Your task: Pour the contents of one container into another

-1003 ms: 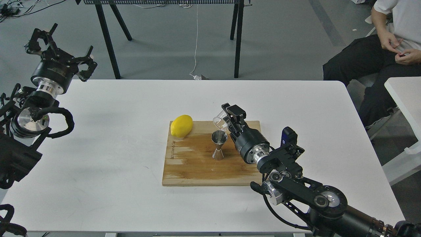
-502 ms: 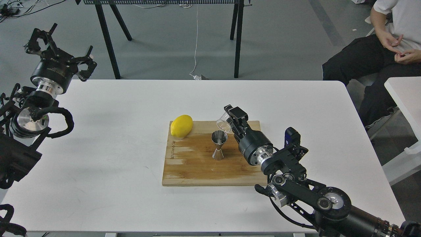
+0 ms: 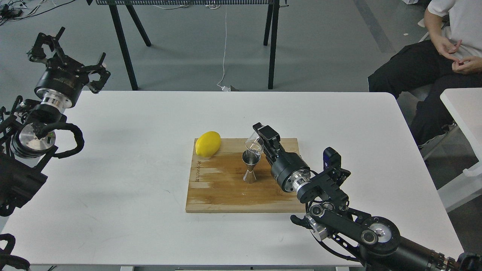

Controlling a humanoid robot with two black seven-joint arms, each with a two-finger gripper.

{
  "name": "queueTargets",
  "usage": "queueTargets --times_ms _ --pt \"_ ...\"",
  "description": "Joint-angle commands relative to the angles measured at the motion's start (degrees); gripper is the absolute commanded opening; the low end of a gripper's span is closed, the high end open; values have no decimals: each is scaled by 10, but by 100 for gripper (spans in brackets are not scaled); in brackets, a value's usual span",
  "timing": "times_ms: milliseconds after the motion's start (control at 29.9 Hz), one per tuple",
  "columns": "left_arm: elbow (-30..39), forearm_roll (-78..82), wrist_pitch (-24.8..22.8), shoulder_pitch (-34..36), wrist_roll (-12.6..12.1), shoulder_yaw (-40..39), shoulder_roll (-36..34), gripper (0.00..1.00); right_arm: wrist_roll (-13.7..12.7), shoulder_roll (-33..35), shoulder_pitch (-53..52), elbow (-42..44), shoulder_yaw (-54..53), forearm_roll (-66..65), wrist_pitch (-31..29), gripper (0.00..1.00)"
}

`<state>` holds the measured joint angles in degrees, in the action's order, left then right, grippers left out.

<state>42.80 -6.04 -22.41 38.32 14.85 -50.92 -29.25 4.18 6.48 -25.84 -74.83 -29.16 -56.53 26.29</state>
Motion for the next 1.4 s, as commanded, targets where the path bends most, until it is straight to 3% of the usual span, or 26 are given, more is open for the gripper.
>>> queueTargets --times_ms 0,334,836,1104,1371 --pt "0 0 0 0 0 -1 1 100 8 0 0 0 4 -12 10 24" --pt "0 0 0 0 0 -1 0 100 12 0 -2 -2 4 -15 13 24" --pt "0 0 0 -1 0 -2 -1 100 47 2 -13 0 45 -63 17 24" --pt "0 0 0 -2 0 -3 -2 100 36 13 -6 -9 24 -48 17 25" --pt "1 0 0 -2 0 -6 -5 100 12 59 1 -100 -55 149 17 25"
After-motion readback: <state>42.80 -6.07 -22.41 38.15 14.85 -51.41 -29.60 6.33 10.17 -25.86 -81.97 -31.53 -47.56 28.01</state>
